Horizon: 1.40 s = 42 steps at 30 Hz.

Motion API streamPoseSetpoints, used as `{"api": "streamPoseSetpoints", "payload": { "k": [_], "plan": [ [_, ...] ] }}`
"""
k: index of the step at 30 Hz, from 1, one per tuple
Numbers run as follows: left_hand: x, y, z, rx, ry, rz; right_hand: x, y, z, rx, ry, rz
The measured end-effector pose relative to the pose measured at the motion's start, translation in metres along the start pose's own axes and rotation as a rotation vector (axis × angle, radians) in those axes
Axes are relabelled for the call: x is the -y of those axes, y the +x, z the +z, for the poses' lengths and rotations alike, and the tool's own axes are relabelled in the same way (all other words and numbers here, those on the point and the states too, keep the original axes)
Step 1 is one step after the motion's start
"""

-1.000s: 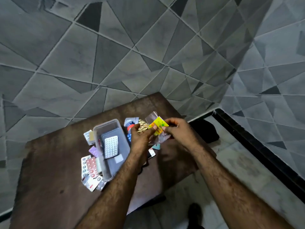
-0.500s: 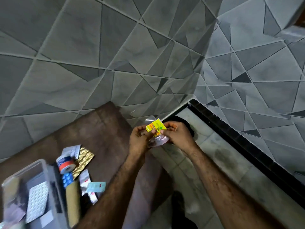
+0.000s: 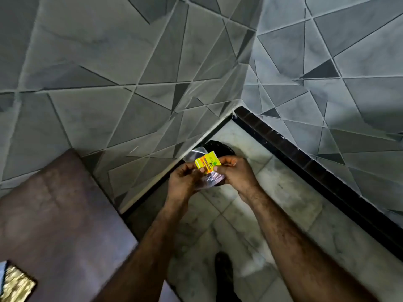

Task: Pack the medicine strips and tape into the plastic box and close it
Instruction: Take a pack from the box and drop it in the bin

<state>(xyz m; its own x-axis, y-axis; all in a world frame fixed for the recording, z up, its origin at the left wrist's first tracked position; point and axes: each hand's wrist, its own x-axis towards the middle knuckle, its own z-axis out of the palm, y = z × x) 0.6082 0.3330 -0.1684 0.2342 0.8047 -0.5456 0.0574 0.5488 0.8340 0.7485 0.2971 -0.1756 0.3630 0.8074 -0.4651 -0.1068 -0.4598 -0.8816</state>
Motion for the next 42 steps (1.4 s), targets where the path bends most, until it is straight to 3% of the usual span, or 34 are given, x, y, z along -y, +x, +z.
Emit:
{"api": "streamPoseSetpoints", "payload": {
  "k": [6,16,21,26,42],
  "plan": [
    [0.044,0.086,0.021,-0.035,-0.045,-0.123,-0.058,0.073,-0.013,-0.061,0.179,0.234],
    [0.124,0.206,0.045,-0.021,-0.068,-0.347,-0.161,0.202,-0.021,-0.289,0.218,0.520],
    [0.138,0.238,0.054,-0.045,-0.099,-0.316,-0.176,0.241,-0.016,-0.358,0.260,0.543],
    [0.149,0.266,0.059,-0.014,-0.082,-0.308,-0.185,0.262,-0.006,-0.198,0.363,0.542],
    [0.166,0.256,0.073,0.007,0.107,-0.263,-0.201,0.254,-0.010,-0.220,0.456,0.434]
  ]
}}
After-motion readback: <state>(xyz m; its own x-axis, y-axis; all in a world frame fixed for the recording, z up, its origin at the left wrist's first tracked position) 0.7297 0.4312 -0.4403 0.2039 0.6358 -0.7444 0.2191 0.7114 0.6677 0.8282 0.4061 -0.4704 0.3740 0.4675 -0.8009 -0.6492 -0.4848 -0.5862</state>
